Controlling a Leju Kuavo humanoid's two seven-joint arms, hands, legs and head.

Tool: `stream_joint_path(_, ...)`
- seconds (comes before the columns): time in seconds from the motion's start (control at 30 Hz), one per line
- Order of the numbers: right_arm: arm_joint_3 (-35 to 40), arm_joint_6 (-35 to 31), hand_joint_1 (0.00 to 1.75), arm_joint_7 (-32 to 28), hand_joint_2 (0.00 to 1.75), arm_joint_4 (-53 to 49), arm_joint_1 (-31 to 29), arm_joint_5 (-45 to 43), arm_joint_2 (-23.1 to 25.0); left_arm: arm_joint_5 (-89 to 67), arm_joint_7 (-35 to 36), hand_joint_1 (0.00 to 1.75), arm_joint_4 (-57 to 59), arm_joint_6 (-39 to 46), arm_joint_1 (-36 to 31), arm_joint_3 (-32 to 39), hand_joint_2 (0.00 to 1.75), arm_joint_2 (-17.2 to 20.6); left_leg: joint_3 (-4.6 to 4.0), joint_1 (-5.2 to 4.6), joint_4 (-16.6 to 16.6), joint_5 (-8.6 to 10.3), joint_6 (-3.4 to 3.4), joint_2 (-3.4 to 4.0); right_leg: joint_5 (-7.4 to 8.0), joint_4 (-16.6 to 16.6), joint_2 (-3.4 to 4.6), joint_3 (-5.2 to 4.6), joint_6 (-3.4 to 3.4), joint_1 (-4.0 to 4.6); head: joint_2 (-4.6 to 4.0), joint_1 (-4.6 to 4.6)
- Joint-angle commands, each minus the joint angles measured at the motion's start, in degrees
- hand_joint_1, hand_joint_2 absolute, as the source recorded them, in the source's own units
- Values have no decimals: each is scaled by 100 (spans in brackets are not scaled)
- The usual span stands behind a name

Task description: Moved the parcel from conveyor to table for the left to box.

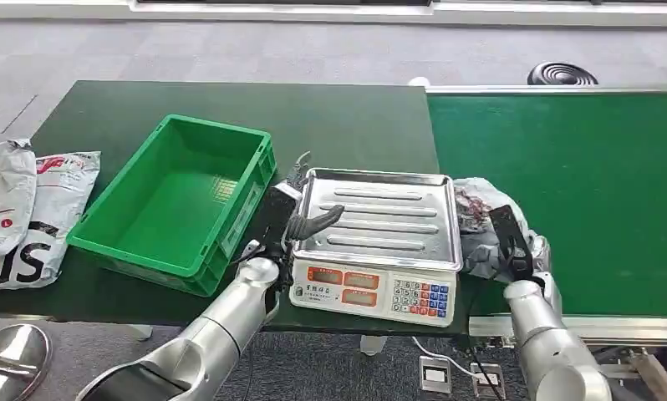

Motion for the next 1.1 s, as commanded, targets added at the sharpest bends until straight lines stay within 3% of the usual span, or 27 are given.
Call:
stream_joint_path(0.03, -99, -420, 175, -480, 175, -433, -1017, -542, 137, -127, 28, 0, 197, 73, -244, 459, 175, 145, -7, -7, 4, -2, 0, 23, 2, 9, 21, -17, -1, -7, 0, 0)
stream_joint_path(0.13, -76, -487, 175, -532, 175, -429, -928, -601, 151, -138, 28, 0, 187, 78, -233, 459, 175, 138, 8, -2, 1, -6, -2, 13, -3, 2, 13, 1, -3, -1, 0, 0)
stream_joint_path(0.2, 36, -820, 175, -958, 175, -467, -1062, -899, 136, -191, 28, 0, 141, 117, -232, 467, 175, 140, 16, -1, -6, -6, -2, 8, -3, -5, 9, 10, -4, 0, 0, 0)
stream_joint_path(0.33, 515, -712, 175, -986, 175, -838, -1415, -1206, 43, -248, 28, 0, 191, 90, -335, 503, 175, 165, -12, -12, 7, -3, 0, 5, -3, 16, 8, -20, -1, -11, 0, 0)
stream_joint_path(0.57, 1189, -784, 175, -1130, 175, -1692, -1300, -1821, 36, -307, 28, 0, 298, 96, -487, 532, 175, 114, -11, -6, 5, -3, -3, -8, -6, 10, -6, -14, -3, -4, 0, 0)
stream_joint_path(0.73, 1920, -255, 175, -943, 175, -1690, -1207, -1991, 2, -304, 28, 0, 275, 112, -529, 562, 175, 142, -4, -5, 2, -4, -2, -7, -7, 6, -5, -6, -3, -3, 0, 0)
stream_joint_path(0.93, 3112, -427, 175, -937, 175, -1581, -835, -1799, 608, -314, 28, 0, 339, 116, -629, 596, 175, 180, 12, -2, -8, -5, -6, 15, -2, -4, 16, 3, -7, 0, 0, 0)
stream_joint_path(1.1, 4314, -443, 175, -798, 175, -2224, -1, -1773, 1054, -325, 28, 0, 286, 64, -605, 609, 175, 196, 15, 8, -15, -5, -10, 24, 0, -7, 28, 4, -9, 9, 0, 0)
